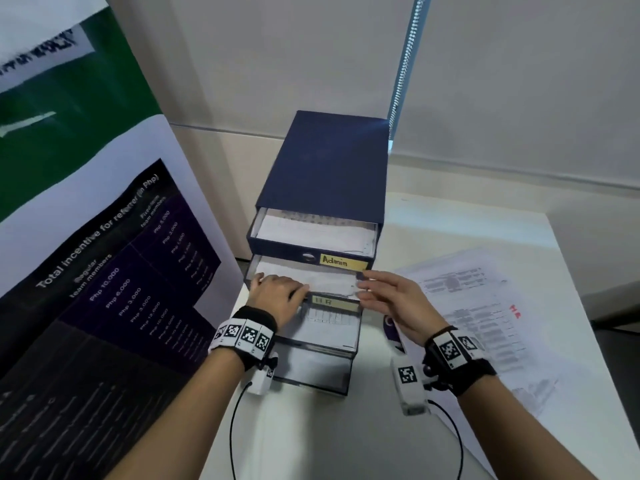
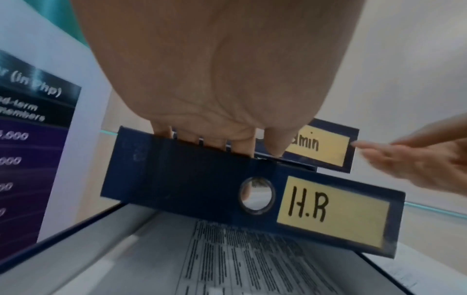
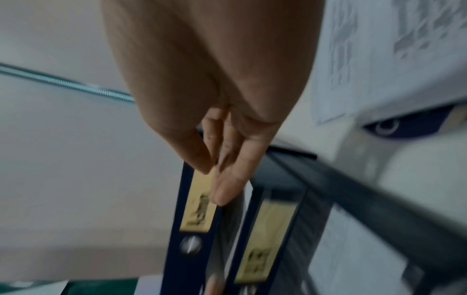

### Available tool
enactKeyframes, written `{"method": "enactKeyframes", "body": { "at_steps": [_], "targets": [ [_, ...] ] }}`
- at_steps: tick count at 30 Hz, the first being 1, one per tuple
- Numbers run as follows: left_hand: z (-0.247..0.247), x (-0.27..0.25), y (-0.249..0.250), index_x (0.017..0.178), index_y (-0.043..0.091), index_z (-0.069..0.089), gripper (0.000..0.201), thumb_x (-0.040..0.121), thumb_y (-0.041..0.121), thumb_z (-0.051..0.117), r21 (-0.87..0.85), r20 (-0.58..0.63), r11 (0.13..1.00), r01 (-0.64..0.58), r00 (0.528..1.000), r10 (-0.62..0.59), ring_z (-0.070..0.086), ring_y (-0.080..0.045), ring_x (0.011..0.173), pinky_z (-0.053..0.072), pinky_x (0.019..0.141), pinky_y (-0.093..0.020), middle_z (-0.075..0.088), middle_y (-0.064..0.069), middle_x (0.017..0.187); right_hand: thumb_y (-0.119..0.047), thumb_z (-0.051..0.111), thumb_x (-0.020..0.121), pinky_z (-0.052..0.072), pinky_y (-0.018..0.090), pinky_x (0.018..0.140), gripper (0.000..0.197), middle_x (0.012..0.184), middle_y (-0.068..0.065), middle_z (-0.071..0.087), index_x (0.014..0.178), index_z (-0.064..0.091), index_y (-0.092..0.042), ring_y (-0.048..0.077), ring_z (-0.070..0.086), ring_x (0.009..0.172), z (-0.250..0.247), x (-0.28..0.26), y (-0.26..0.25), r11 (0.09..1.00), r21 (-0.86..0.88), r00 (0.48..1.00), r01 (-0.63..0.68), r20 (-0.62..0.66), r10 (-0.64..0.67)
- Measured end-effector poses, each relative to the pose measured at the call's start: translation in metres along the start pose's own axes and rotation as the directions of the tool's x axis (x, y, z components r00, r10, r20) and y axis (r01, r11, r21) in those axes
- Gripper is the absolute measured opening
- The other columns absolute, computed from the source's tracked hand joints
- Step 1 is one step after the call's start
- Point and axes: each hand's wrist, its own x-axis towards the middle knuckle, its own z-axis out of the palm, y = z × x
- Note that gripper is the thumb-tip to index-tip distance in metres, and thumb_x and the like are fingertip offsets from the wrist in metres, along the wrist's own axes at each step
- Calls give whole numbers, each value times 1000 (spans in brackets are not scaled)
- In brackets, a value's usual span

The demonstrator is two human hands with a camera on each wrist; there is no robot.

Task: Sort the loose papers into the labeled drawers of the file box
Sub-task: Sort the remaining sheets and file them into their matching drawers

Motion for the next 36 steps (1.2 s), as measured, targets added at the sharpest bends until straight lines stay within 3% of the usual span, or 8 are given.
{"method": "enactKeyframes", "body": {
  "at_steps": [3, 7, 11, 16, 20, 25, 29, 36],
  "targets": [
    [-4, 9, 15, 109, 30, 70, 37, 99, 49, 39, 87, 8, 996, -22, 1000, 21, 57, -18, 114, 24, 111, -42, 67, 8, 118, 5, 54, 94, 57, 25, 74, 21, 104, 20, 70, 108, 68, -1, 28, 66, 91, -71, -4, 10, 931, -362, 959, 41, -249, -139],
    [-10, 6, 79, 106, 28, 72, 19, 95, 31, 57, -178, -55, 926, -334, 943, 329, 63, -11, 98, 51, 90, -31, 69, 11, 107, -31, 52, 97, 37, 37, 109, 51, 152, 12, 40, 144, 44, -13, 30, 42, 135, -175, -7, 61, 111, -948, 949, -299, -308, -71],
    [18, 9, 158, 103, 29, 72, 15, 93, 25, 61, -387, -18, 776, -498, 846, 533, 60, -1, 91, 46, 83, -17, 68, 15, 98, -49, 41, 96, 23, 47, 117, 64, 165, -1, 6, 155, 23, -29, 28, 14, 150, -214, -32, 117, -189, -974, 989, -126, -139, 53],
    [105, 52, 199, 133, 21, 57, 40, 93, 22, 62, -266, 285, 912, -313, 878, 384, 56, -17, 112, 41, 101, -26, 59, -1, 125, -36, 57, 91, 54, 43, 84, 26, 111, 2, 69, 86, 77, -19, 21, 63, 99, -250, -63, 124, 194, -981, 960, 5, -50, -275],
    [168, 89, 214, 133, 9, 48, 49, 90, 29, 60, -50, 355, 970, -239, 903, 241, 49, -28, 123, 38, 102, -31, 52, -9, 133, -49, 73, 80, 46, 42, 96, 60, 124, 14, 52, 128, 58, -15, 33, 53, 112, -276, -81, 122, 482, -745, 687, -461, -644, -336],
    [195, 112, 235, 124, 11, 50, 36, 89, 15, 54, -38, 250, 983, -177, 951, 181, 56, -30, 109, 49, 92, -40, 57, -10, 118, -43, 93, 55, 54, 44, 93, 124, 121, 16, 62, 151, 18, -19, 31, 61, 113, -297, -67, 139, 691, -555, 676, -463, -725, -130],
    [197, 122, 244, 137, 19, 50, 46, 91, 19, 58, -89, 254, 992, -90, 961, 110, 55, -30, 115, 47, 98, -41, 55, -10, 125, -24, 94, 58, 52, 27, 68, 96, 95, 7, 64, 135, 39, -14, 25, 64, 86, -309, -60, 134, 800, -450, 656, -396, -749, -97],
    [178, 105, 251, 88, 18, 76, 23, 70, 7, 85, -573, 109, 816, 75, 994, -15, 63, -14, 68, 55, 68, -19, 73, -2, 79, -24, 86, 74, 54, 29, 76, 51, 102, 5, 67, 114, 56, -12, 22, 65, 89, -322, -67, 129, 946, -241, 626, -217, -778, -55]
  ]
}}
